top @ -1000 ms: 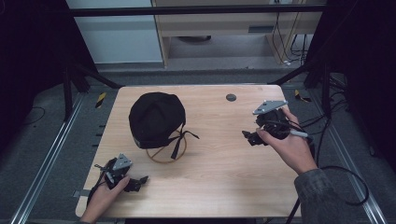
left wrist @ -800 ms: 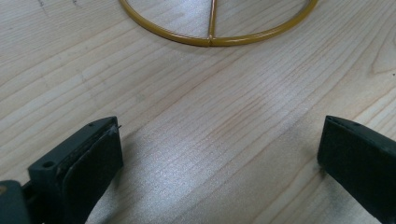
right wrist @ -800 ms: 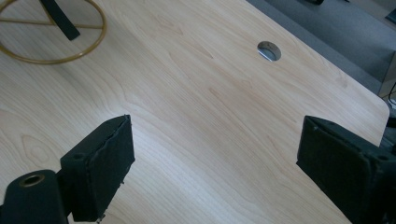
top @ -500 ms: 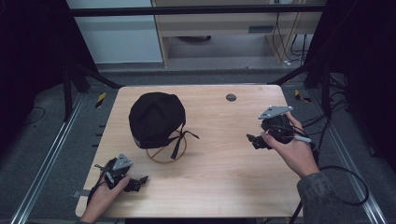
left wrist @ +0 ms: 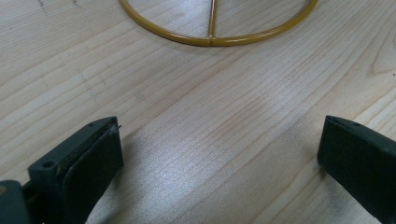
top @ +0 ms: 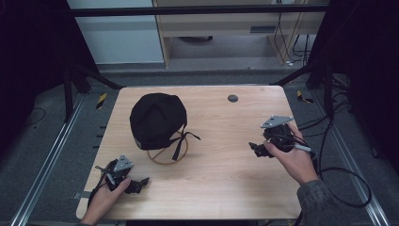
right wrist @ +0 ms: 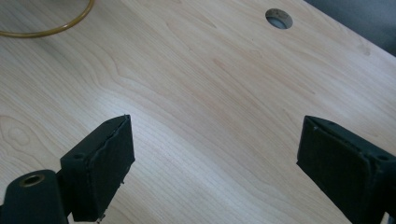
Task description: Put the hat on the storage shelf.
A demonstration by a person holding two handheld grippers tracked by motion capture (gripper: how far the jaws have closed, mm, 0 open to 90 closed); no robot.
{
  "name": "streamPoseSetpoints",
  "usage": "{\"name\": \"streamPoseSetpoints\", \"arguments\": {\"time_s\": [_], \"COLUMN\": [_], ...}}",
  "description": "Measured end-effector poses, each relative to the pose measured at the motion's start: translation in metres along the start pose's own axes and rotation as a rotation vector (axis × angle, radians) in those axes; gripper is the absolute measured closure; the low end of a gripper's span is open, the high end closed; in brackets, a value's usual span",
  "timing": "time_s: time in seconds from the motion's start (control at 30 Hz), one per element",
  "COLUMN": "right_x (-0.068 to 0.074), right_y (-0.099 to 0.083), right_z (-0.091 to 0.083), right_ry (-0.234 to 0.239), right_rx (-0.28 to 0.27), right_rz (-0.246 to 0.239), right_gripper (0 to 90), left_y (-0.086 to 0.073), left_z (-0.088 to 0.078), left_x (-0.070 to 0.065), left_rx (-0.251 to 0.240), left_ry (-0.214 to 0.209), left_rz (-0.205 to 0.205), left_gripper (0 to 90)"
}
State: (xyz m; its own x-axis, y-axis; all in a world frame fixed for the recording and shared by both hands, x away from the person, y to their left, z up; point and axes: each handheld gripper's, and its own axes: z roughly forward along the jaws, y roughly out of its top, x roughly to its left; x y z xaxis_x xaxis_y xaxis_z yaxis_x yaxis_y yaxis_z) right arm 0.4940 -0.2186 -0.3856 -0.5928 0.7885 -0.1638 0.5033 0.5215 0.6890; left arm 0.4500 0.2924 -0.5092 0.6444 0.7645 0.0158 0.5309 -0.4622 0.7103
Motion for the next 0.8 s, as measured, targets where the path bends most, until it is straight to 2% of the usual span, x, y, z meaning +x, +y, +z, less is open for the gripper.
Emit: {"name": "streamPoseSetpoints", "arguments": {"time_s": [0.37, 0.8], "right_x": [0.014, 0.035], "right_y": [-0.018, -0.034], "right_z": [0.025, 0.060], "right_ry": [0.012, 0.067], "right_rx": [0.013, 0.040], "right_rz": [0.017, 0.060], "right_gripper": [11.0, 11.3], "left_y": [0.000, 0.000], "left_z": [0.000, 0.000], "left_x": [0.000, 0.000], "left_rx": [0.000, 0.000], "left_ry": [0.000, 0.000], "left_rz": [0.000, 0.000], "left_gripper": [0.0, 0.0]}}
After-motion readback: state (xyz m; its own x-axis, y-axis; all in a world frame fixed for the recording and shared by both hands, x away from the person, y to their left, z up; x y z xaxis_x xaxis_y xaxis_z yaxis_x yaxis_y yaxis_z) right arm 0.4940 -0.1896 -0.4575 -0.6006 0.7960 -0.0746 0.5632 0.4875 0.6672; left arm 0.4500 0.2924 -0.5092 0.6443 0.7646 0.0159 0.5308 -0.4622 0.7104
